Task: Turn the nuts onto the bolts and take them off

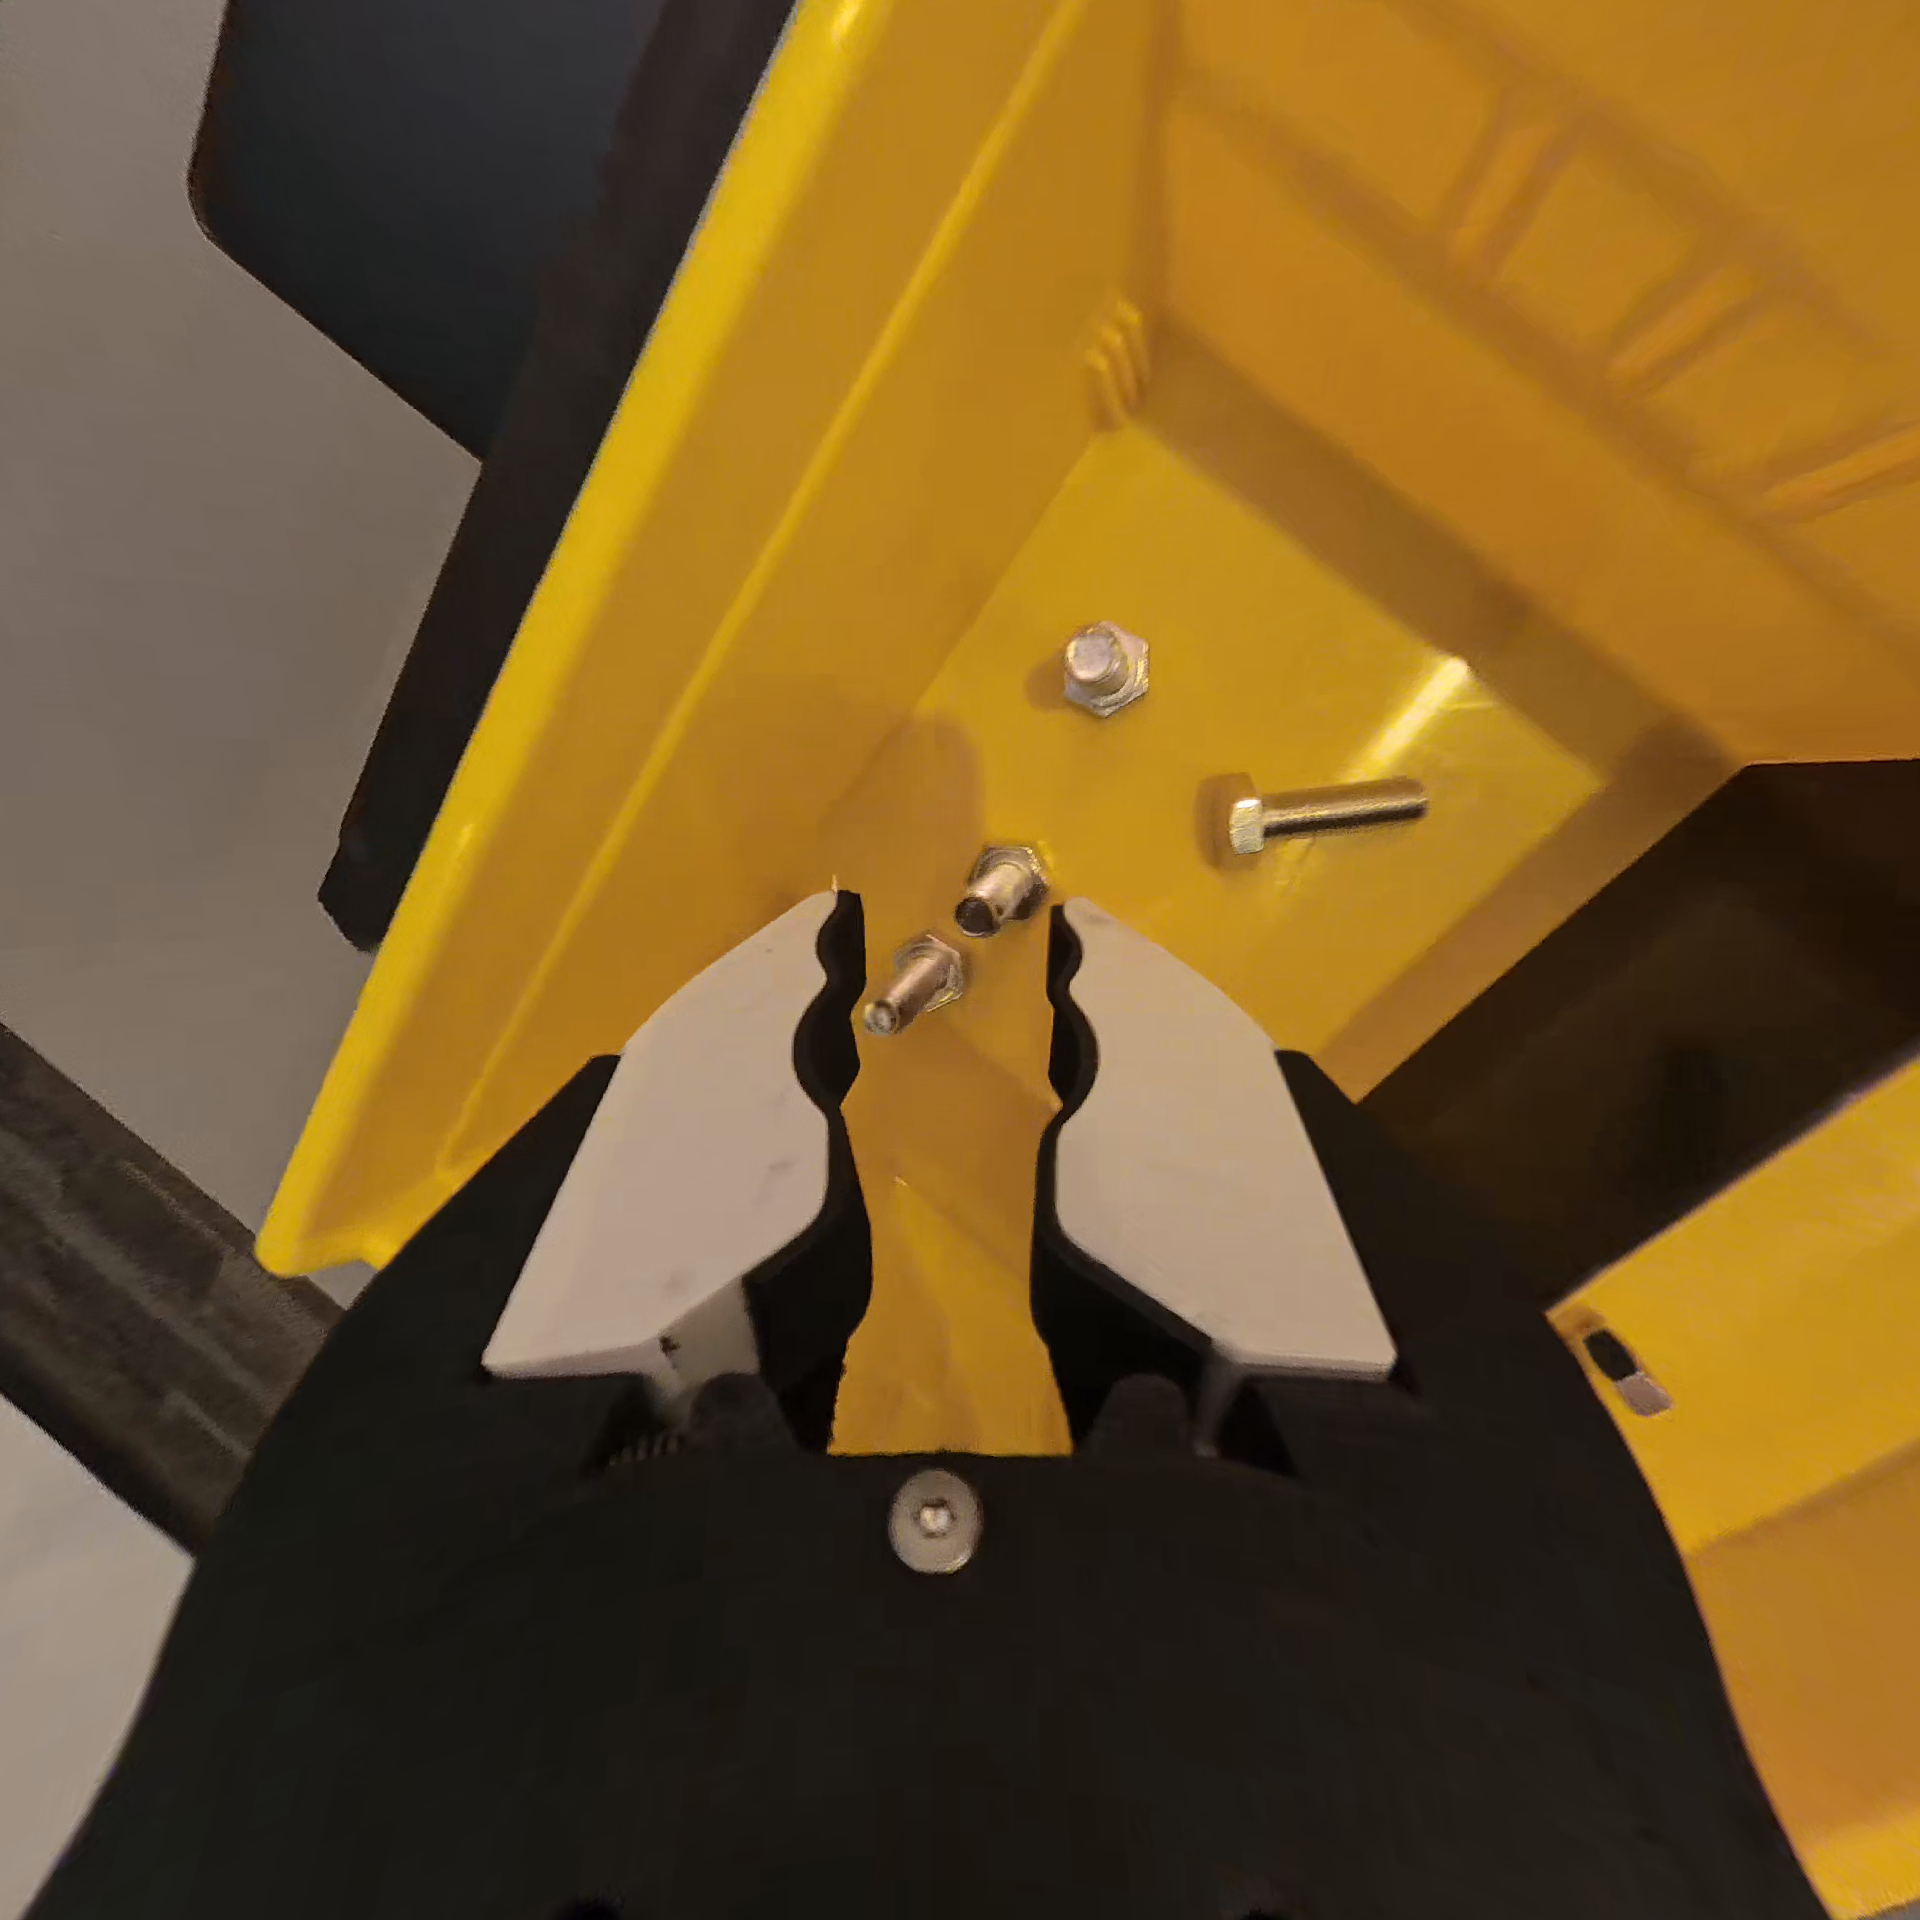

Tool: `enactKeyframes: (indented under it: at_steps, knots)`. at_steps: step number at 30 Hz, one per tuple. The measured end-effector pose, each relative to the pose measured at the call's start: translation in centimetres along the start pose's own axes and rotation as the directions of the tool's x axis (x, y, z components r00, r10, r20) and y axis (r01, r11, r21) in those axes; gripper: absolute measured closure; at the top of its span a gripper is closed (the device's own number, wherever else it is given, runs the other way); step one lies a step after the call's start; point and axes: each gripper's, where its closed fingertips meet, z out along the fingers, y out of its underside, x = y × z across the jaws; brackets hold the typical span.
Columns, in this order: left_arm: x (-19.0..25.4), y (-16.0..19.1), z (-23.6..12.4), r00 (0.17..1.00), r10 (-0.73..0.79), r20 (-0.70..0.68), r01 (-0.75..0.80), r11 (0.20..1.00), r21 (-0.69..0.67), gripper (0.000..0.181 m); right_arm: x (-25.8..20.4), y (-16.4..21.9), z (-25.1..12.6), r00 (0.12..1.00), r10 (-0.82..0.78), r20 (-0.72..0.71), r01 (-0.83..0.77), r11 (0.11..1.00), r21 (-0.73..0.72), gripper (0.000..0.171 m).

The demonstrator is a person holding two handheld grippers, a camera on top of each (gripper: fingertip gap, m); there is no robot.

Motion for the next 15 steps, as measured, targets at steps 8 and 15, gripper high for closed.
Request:
enactKeyframes:
  at_steps: [8,15]
  knots:
    - [0.4,0.6,1.0,0.997,0.070,-0.020,-0.071,0.995,-0.070,0.171,0.6,0.5,-0.1,1.000,0.004,-0.005,-0.004,1.000,-0.013,0.128]
    - [0.7,0.1,-0.1,0.992,0.126,0.011,-0.125,0.989,-0.079,0.172,0.9,0.5,-0.5,1.000,-0.005,-0.006,0.005,1.000,-0.017,0.128]
